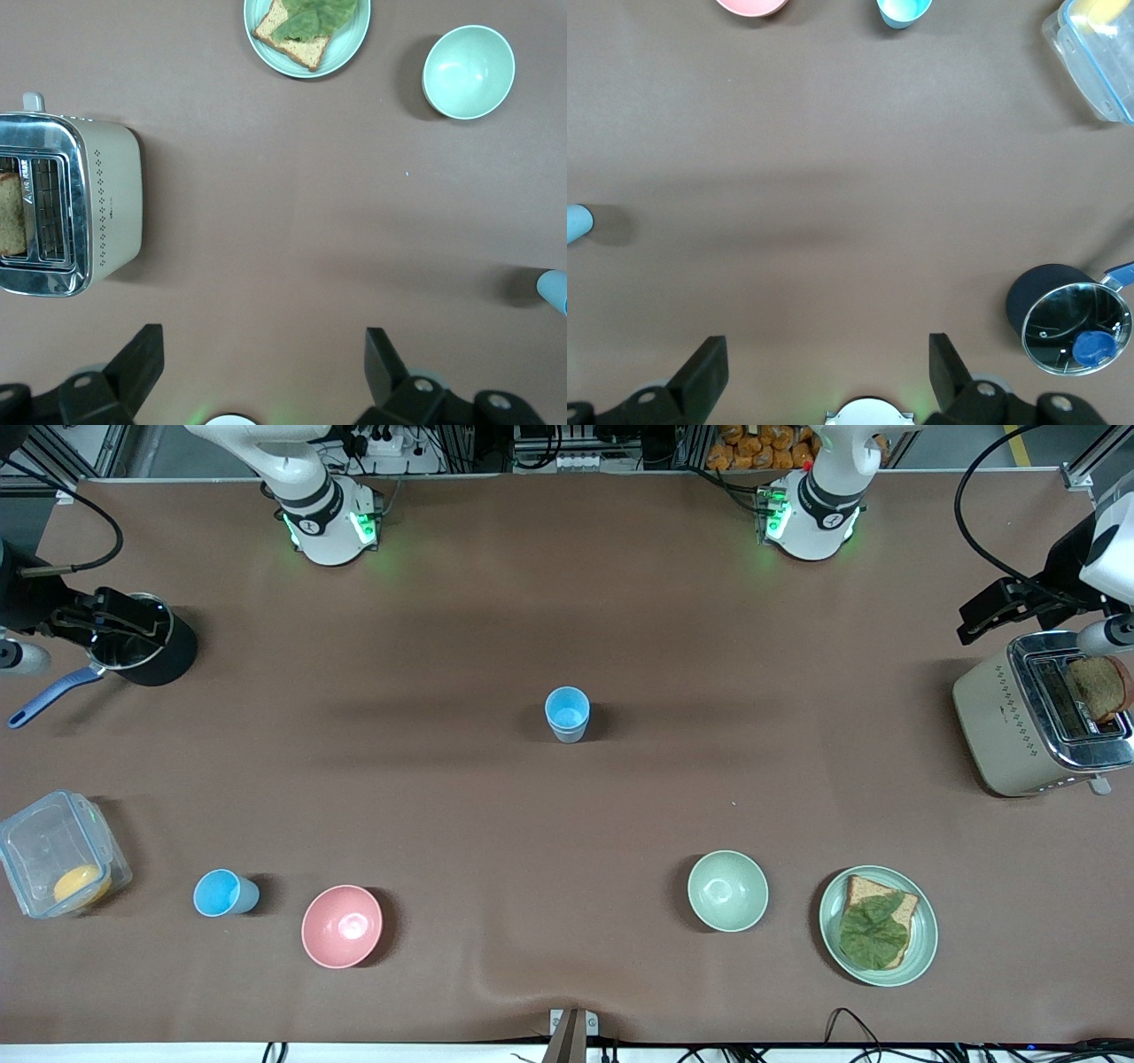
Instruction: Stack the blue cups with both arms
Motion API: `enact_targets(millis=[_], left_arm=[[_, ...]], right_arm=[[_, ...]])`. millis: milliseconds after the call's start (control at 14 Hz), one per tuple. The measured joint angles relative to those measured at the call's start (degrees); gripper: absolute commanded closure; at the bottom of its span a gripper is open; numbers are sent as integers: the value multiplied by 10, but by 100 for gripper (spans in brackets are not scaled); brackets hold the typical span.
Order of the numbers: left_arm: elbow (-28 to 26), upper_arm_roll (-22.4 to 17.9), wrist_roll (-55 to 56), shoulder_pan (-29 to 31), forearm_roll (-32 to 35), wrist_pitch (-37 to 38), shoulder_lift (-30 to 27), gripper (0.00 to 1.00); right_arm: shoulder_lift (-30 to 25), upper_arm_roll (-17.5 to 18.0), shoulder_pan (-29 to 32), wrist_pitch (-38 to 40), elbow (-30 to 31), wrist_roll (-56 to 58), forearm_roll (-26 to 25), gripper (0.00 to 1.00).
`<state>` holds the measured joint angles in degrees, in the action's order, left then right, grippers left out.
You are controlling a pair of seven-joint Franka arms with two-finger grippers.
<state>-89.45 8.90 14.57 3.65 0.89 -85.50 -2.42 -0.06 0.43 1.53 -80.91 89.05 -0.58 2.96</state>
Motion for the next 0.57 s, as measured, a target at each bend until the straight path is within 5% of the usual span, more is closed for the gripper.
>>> enact_targets(millis=[571], left_arm=[[0,-1,0,0,0,0,0,0]], right_arm=[[1,6,6,1,0,-1,-1,0]])
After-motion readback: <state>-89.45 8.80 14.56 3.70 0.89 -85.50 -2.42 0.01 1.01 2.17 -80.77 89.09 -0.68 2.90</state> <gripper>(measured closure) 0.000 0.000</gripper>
